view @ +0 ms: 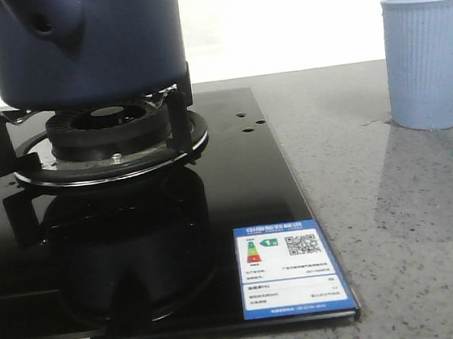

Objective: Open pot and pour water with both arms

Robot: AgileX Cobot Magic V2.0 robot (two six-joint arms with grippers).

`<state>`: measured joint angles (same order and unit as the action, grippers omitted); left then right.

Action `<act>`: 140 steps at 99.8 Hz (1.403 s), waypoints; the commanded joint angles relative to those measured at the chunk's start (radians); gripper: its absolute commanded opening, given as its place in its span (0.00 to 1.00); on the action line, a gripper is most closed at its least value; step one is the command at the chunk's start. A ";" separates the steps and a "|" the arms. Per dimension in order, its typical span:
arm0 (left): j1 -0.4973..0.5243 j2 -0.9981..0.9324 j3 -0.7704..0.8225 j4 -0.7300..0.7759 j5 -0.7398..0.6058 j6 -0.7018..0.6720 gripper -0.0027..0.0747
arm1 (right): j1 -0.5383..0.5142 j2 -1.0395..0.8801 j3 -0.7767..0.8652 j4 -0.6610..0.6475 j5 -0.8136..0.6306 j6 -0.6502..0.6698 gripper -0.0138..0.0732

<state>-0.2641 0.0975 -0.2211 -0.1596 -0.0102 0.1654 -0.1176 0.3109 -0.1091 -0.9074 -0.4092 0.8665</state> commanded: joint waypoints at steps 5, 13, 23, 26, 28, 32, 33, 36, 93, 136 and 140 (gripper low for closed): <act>0.001 0.010 -0.027 -0.010 -0.075 0.001 0.01 | 0.000 0.003 -0.028 0.030 -0.042 0.005 0.09; 0.001 0.010 -0.027 -0.010 -0.075 0.001 0.01 | 0.000 0.003 -0.028 0.030 -0.042 0.005 0.09; 0.009 0.007 -0.027 0.016 -0.069 0.001 0.01 | 0.000 0.003 -0.028 0.030 -0.042 0.005 0.09; 0.021 0.003 -0.027 0.023 -0.053 0.001 0.01 | 0.000 0.003 -0.028 0.030 -0.042 0.005 0.09; 0.033 0.003 -0.027 0.023 -0.038 0.001 0.01 | 0.000 0.003 -0.028 0.030 -0.042 0.005 0.09; 0.059 0.003 -0.025 0.025 -0.009 -0.007 0.01 | 0.000 0.003 -0.028 0.030 -0.042 0.005 0.09; 0.071 0.003 -0.022 0.025 -0.001 -0.010 0.01 | 0.000 0.003 -0.028 0.030 -0.042 0.005 0.09; 0.097 0.003 -0.011 0.035 0.010 -0.026 0.01 | 0.000 0.003 -0.028 0.030 -0.042 0.005 0.09; 0.238 -0.126 0.234 0.100 0.097 -0.209 0.01 | 0.000 0.006 -0.028 0.022 -0.042 0.005 0.09; 0.238 -0.126 0.234 0.100 0.097 -0.209 0.01 | 0.000 0.006 -0.028 0.022 -0.042 0.005 0.09; 0.238 -0.126 0.234 0.100 0.097 -0.209 0.01 | 0.000 0.006 -0.028 0.022 -0.042 0.005 0.09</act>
<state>-0.0250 -0.0031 -0.0012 -0.0480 0.1566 -0.0334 -0.1176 0.3102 -0.1091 -0.9074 -0.4092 0.8704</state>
